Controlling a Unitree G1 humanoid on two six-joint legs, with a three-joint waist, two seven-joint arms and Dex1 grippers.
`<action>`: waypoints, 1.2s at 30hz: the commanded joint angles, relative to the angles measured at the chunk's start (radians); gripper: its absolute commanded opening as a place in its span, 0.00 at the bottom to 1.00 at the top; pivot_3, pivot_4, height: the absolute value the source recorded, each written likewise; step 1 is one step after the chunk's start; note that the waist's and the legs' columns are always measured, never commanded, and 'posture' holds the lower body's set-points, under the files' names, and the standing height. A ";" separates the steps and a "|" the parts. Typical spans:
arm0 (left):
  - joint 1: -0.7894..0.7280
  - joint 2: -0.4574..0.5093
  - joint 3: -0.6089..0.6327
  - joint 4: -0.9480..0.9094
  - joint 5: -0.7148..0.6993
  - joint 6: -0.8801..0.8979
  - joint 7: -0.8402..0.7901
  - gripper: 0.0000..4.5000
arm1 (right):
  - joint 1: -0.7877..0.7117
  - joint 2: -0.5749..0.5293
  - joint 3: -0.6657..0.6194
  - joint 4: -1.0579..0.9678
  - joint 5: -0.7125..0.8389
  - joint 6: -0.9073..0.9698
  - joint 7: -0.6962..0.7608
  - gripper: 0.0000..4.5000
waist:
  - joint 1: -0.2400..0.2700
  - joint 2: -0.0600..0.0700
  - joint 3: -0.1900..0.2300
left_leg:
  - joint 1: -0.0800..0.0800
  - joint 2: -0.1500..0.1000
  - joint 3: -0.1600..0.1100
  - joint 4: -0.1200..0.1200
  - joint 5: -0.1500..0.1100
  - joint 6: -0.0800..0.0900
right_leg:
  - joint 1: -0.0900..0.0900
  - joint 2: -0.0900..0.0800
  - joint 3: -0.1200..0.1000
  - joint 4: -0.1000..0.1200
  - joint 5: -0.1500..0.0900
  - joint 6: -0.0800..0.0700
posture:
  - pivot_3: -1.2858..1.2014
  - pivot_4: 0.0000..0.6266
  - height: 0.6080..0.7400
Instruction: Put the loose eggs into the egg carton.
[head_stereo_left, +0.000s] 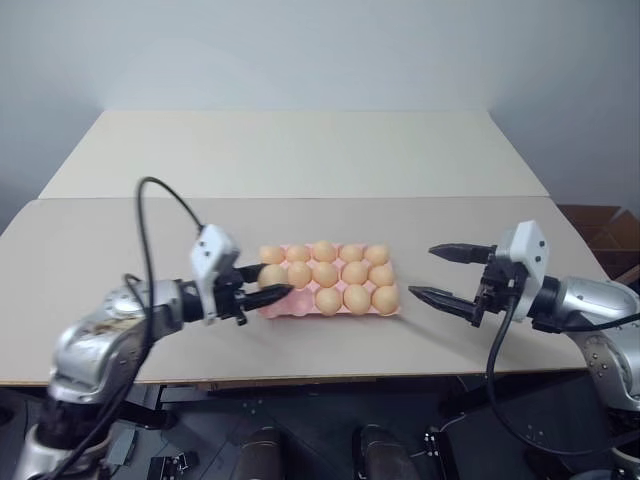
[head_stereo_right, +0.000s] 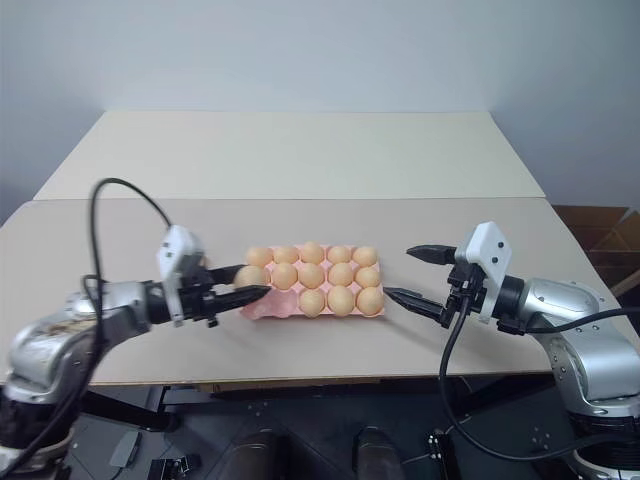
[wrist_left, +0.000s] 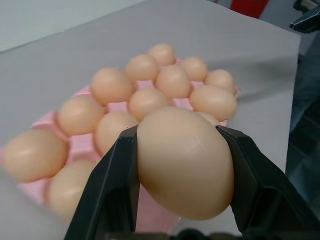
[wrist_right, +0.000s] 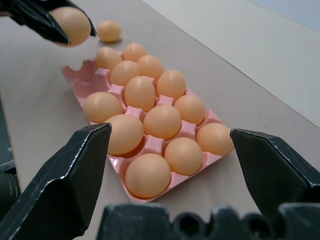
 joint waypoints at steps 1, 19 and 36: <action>-0.059 -0.015 -0.066 0.026 0.046 0.003 0.012 0.52 | -0.011 -0.008 -0.017 -0.027 0.011 -0.002 -0.010 1.00 | -0.003 0.000 0.000 | 0.000 0.000 0.000 0.000 0.000 0.000 | 0.000 0.000 0.000 0.000 0.000 0.000 | 0.52 0.24 1.00; 0.087 0.148 0.247 -0.011 0.046 -0.141 -0.116 0.99 | 0.020 -0.015 -0.033 -0.060 0.039 0.003 -0.024 1.00 | -0.015 0.000 0.000 | 0.001 0.001 -0.001 0.000 0.000 0.000 | 0.000 0.001 0.000 0.001 0.000 0.000 | 0.52 0.24 1.00; 0.648 0.147 0.806 0.010 -0.035 -0.349 -0.356 0.99 | 0.010 -0.036 -0.029 0.011 0.037 -0.014 0.095 1.00 | -0.004 0.000 0.000 | 0.001 0.004 0.002 0.000 0.000 0.000 | -0.001 -0.001 -0.001 0.001 -0.007 -0.007 | 0.52 0.24 1.00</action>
